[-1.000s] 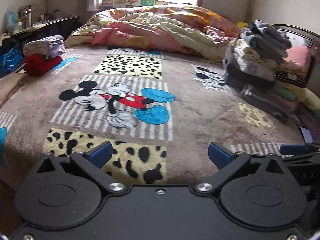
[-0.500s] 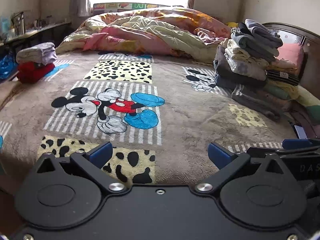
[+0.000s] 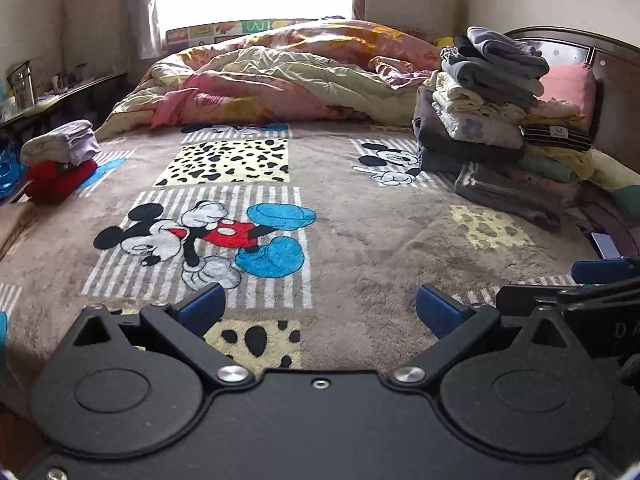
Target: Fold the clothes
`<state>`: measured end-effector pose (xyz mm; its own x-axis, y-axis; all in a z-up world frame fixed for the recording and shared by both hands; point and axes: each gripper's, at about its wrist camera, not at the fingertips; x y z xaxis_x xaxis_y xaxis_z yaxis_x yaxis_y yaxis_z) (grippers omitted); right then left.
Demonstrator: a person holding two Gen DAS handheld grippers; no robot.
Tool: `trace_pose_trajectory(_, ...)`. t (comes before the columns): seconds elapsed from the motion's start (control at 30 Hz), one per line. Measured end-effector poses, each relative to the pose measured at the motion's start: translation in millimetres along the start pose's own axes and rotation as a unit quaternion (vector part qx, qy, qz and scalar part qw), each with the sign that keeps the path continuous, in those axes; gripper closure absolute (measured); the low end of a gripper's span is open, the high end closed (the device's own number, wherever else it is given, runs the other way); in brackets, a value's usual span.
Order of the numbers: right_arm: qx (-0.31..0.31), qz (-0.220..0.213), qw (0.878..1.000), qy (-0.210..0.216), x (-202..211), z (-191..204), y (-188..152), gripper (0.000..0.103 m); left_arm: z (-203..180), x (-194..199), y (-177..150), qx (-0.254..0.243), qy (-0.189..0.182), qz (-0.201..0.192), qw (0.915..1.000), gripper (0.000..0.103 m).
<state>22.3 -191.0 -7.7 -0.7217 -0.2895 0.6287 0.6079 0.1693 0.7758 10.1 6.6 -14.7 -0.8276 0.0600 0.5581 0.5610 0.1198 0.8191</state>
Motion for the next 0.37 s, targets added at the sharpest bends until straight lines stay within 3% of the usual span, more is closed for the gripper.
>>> trace_pose_trajectory(0.37, -0.015, -0.013, 1.0, 0.02, -1.9, -8.8, 2.9, 0.0, -6.3, -6.2, 4.2, -0.006, -0.004, -0.001, 1.0, 0.0)
Point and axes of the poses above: each gripper's, at about its wrist camera, not at the fingertips, and x roughly against the way its jaws point, z to its left, y to its top, and after that the axes turned 8 degrees about x, right-handed
